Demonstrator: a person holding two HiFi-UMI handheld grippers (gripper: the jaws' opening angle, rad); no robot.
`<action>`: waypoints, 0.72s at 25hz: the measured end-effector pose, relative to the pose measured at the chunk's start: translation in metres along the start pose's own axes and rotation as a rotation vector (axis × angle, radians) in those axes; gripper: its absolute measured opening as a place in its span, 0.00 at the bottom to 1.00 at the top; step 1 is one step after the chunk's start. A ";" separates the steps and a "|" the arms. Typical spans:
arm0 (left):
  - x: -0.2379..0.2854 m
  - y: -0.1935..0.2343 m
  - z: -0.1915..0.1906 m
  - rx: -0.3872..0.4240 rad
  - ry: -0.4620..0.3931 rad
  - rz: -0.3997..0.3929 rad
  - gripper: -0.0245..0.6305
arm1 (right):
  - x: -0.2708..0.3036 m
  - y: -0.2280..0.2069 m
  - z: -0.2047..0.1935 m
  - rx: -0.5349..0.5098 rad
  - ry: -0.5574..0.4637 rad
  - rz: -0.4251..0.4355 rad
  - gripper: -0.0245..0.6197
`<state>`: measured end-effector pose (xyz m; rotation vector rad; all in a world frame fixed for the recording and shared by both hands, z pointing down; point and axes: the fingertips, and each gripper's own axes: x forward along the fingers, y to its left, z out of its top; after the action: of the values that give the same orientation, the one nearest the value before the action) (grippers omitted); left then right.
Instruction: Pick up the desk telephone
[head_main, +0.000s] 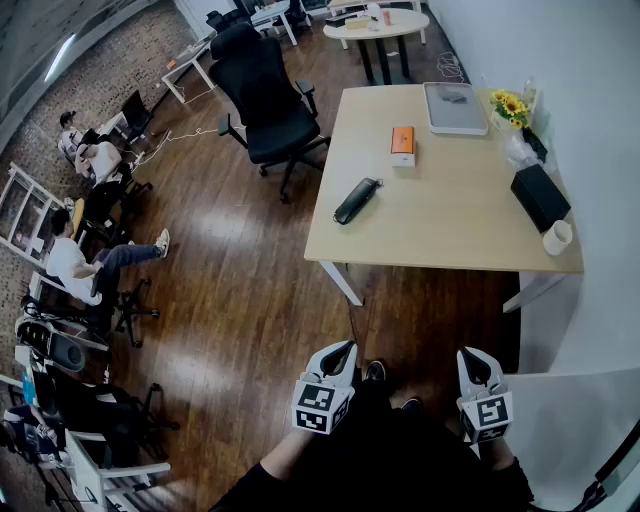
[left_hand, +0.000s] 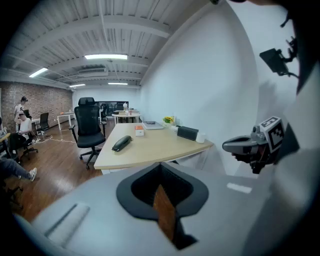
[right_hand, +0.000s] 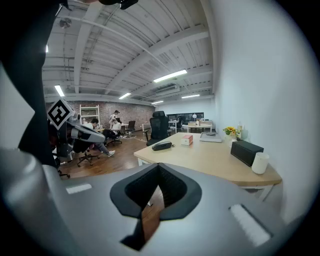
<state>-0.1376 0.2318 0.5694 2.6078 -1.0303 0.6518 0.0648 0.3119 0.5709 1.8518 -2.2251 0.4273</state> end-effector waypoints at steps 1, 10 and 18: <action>0.006 0.008 0.009 0.013 -0.010 0.011 0.04 | 0.006 -0.004 0.003 -0.005 0.000 -0.004 0.04; 0.111 0.104 0.070 0.072 -0.089 0.017 0.04 | 0.090 -0.052 0.025 -0.034 0.025 -0.081 0.04; 0.243 0.206 0.132 0.154 -0.019 -0.055 0.23 | 0.201 -0.104 0.107 -0.019 0.078 -0.180 0.04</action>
<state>-0.0822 -0.1080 0.5915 2.7684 -0.9449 0.7221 0.1322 0.0722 0.5493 1.9683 -1.9854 0.4359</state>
